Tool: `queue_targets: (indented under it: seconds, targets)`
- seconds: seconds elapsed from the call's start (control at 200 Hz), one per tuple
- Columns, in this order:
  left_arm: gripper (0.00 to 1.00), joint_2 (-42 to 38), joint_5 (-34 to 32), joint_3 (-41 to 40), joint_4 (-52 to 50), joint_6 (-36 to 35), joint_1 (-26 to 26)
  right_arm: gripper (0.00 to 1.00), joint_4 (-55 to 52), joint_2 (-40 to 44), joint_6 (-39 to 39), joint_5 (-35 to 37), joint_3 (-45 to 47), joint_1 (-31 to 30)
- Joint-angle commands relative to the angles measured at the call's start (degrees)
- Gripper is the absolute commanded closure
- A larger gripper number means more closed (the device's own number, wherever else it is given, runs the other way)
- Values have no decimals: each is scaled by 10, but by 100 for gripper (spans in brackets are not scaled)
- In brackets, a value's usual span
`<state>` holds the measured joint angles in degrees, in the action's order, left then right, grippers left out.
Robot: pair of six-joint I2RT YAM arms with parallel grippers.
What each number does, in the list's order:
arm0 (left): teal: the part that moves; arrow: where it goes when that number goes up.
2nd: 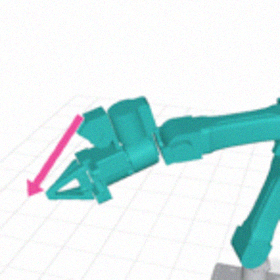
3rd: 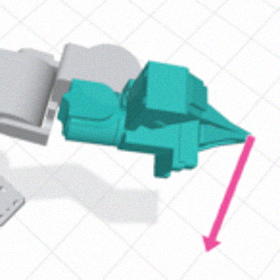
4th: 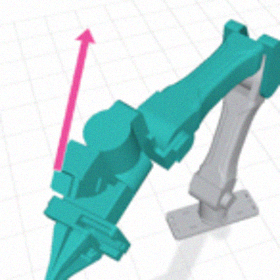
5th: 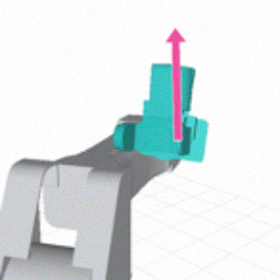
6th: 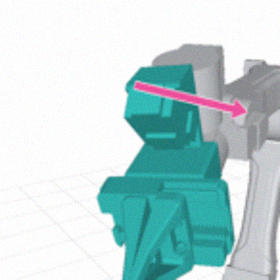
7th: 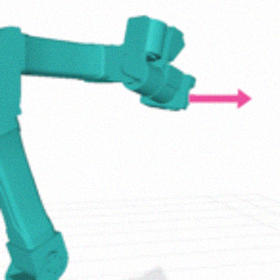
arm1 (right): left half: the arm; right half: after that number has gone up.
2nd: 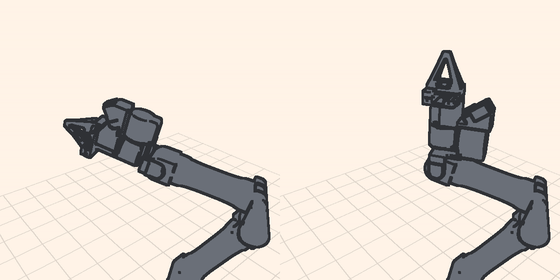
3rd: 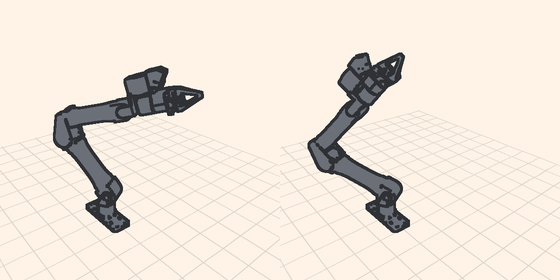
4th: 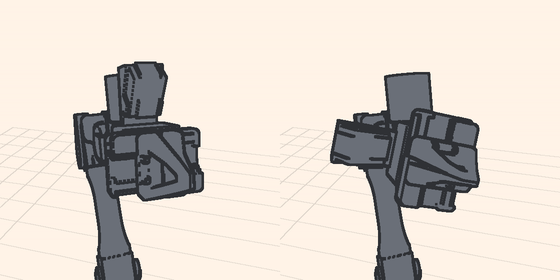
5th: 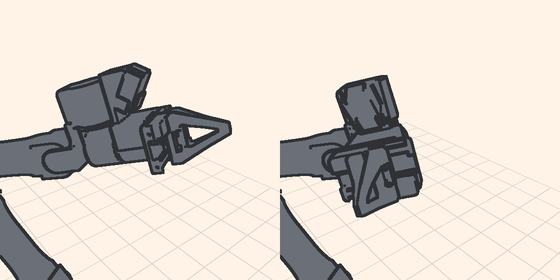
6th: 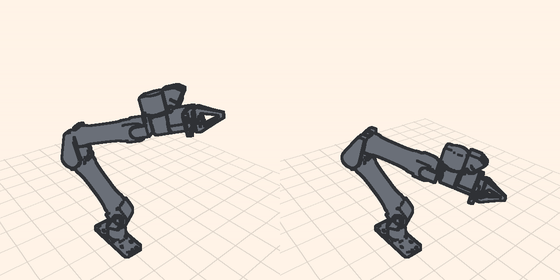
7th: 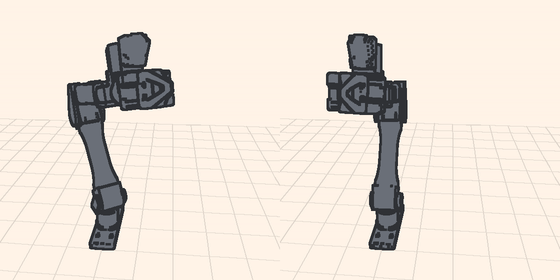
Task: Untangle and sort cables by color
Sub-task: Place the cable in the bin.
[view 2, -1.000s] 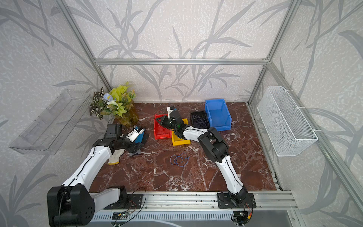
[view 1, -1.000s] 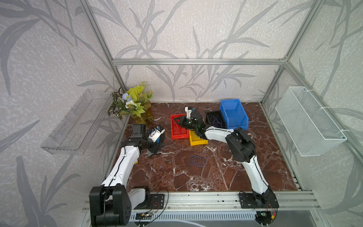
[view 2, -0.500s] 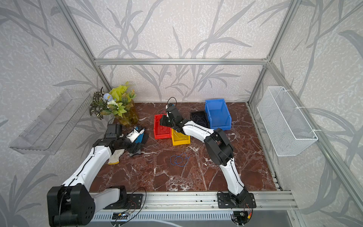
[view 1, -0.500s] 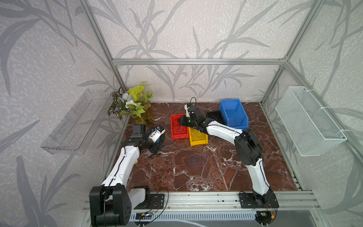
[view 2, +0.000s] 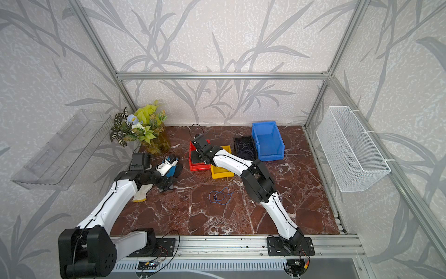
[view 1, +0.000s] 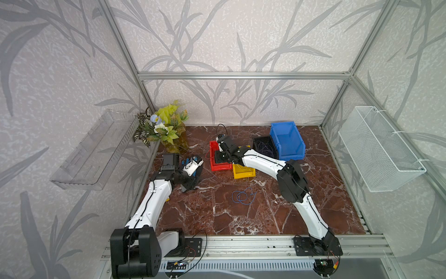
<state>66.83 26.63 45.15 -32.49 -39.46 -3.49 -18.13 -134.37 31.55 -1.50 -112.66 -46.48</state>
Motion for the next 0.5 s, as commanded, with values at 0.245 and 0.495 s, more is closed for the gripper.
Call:
queue_targets:
  seconds: [0.245,0.495]
  targets:
    - [29,-13,8,-15,-4,-9,-2,100,22,31,2,-15,12,3]
    - [29,-13,7,-15,-4,-9,-2,100,75,89,9,-17,67,13]
